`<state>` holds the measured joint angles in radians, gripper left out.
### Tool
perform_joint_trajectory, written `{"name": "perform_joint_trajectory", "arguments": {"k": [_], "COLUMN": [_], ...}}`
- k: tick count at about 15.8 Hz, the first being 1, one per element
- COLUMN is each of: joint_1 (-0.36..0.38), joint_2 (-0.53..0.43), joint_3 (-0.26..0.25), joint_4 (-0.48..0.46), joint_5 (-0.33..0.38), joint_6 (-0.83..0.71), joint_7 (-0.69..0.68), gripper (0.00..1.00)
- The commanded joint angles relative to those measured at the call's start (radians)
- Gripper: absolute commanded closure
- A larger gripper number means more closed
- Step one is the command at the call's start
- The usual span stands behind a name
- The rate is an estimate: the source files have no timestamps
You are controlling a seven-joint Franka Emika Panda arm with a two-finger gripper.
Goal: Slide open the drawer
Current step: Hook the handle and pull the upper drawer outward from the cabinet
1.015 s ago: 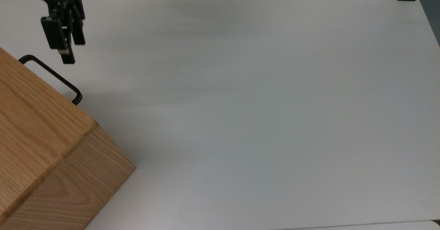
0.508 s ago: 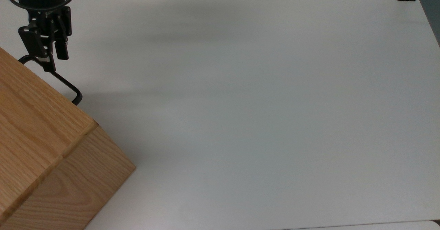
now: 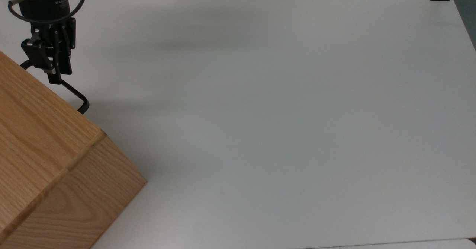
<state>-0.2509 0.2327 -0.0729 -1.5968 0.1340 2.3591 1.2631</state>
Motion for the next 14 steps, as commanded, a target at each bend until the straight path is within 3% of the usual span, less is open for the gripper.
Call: {"name": "perform_joint_trajectory", "arguments": {"k": [1, 5, 7, 14], "joint_1": [-0.001, 0.001, 0.001, 0.015], "joint_2": [0.016, 0.007, -0.027, -0.223], "joint_3": [-0.004, -0.002, -0.001, 0.047], "joint_4": [0.006, 0.005, -0.006, -0.14], "joint_5": [0.01, 0.007, 0.001, 0.001], "joint_6": [0.039, 0.032, -0.001, -0.331], "joint_7": [0.01, -0.002, -0.025, -0.301], "gripper": [0.72, 0.89, 0.9, 0.89]}}
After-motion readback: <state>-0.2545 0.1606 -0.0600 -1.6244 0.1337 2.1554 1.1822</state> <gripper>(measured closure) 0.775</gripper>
